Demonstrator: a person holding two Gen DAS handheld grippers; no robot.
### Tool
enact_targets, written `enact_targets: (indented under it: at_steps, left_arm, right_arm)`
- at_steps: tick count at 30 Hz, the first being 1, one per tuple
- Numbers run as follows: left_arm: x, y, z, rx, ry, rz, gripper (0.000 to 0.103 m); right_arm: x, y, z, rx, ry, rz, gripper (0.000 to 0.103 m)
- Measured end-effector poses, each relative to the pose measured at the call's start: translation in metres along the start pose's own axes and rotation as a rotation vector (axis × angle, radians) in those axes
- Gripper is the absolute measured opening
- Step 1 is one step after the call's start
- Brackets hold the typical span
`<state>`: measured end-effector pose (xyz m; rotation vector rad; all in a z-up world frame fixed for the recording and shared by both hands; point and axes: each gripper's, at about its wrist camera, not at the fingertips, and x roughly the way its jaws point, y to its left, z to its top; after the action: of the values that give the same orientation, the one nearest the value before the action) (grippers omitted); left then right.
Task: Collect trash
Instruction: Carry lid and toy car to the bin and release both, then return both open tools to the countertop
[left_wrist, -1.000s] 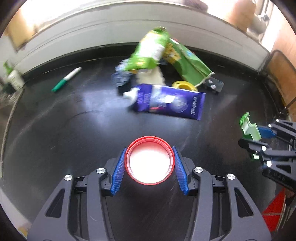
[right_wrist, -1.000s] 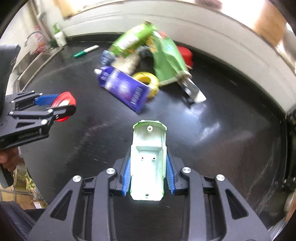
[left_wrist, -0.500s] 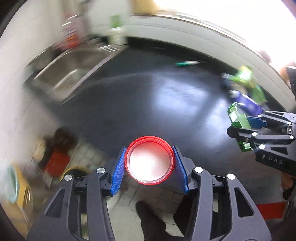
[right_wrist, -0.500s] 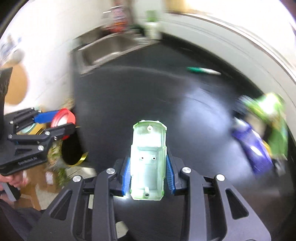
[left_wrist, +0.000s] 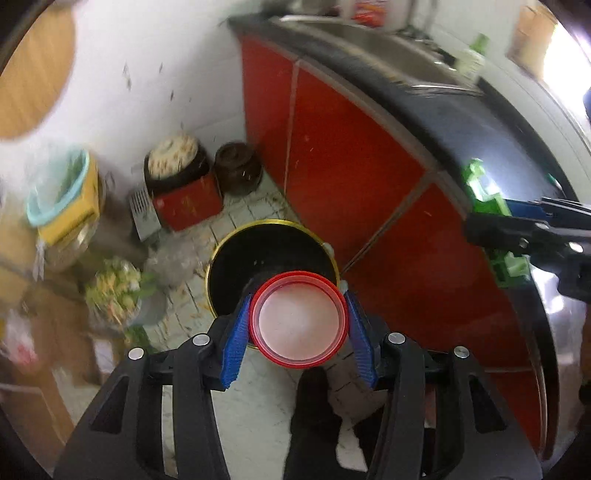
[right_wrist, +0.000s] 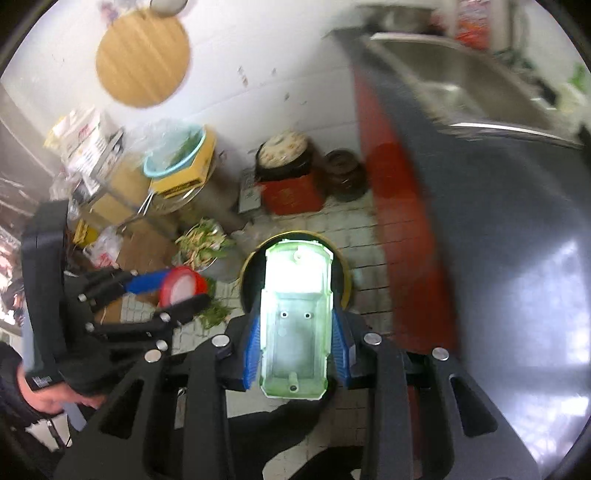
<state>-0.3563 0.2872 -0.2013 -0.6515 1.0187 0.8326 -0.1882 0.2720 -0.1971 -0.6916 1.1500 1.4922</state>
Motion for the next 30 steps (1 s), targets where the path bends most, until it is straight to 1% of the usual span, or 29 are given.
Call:
enact_targets:
  at_steps: [2, 5, 7, 10, 12, 13, 14, 15, 16, 17, 19, 23, 27, 29, 30]
  left_arm:
    - [0.026, 0.017, -0.005, -0.019, 0.014, -0.002, 0.049]
    - [0.058, 0.030, -0.009, -0.025, 0.038, -0.014, 0.049]
    - [0.073, 0.035, -0.007, -0.041, 0.046, -0.048, 0.049]
    - [0.087, 0.039, -0.009, -0.038, 0.054, -0.066, 0.049]
    - [0.098, 0.040, -0.009, -0.028, 0.064, -0.069, 0.049]
    - [0.102, 0.040, -0.009, -0.025, 0.074, -0.070, 0.056]
    - [0.106, 0.041, -0.009, -0.026, 0.086, -0.062, 0.065]
    - [0.109, 0.043, -0.009, -0.033, 0.093, -0.046, 0.085]
    - [0.108, 0.046, -0.009, -0.052, 0.076, -0.028, 0.088]
    - [0.107, 0.048, -0.010, -0.064, 0.067, -0.030, 0.088]
    - [0.105, 0.051, -0.011, -0.087, 0.078, -0.039, 0.088]
    - [0.094, 0.051, -0.013, -0.083, 0.070, -0.035, 0.088]
    - [0.076, 0.043, -0.015, -0.051, 0.062, -0.018, 0.088]
    - [0.063, 0.032, -0.014, -0.019, 0.064, -0.014, 0.088]
    - [0.053, 0.024, -0.012, 0.012, 0.054, -0.012, 0.088]
  right_arm:
    - [0.034, 0.004, 0.011, 0.011, 0.035, 0.014, 0.033]
    - [0.084, 0.003, 0.026, 0.045, 0.094, 0.023, 0.033]
    - [0.102, 0.001, 0.027, 0.054, 0.114, 0.029, 0.033]
    - [0.129, 0.001, 0.034, 0.062, 0.139, 0.023, 0.034]
    - [0.134, 0.001, 0.035, 0.063, 0.137, 0.018, 0.035]
    - [0.138, 0.002, 0.038, 0.061, 0.138, 0.019, 0.040]
    - [0.138, 0.002, 0.039, 0.063, 0.134, 0.022, 0.064]
    - [0.137, 0.001, 0.040, 0.068, 0.117, 0.024, 0.077]
    - [0.136, -0.001, 0.041, 0.070, 0.107, 0.021, 0.077]
    - [0.136, -0.001, 0.042, 0.071, 0.117, 0.025, 0.077]
    - [0.135, 0.000, 0.041, 0.071, 0.123, 0.029, 0.077]
    - [0.118, 0.000, 0.032, 0.073, 0.122, 0.030, 0.077]
    - [0.087, 0.000, 0.021, 0.081, 0.101, 0.016, 0.078]
    - [0.060, -0.006, 0.015, 0.098, 0.076, 0.011, 0.078]
    - [0.040, -0.010, 0.011, 0.112, 0.049, 0.002, 0.078]
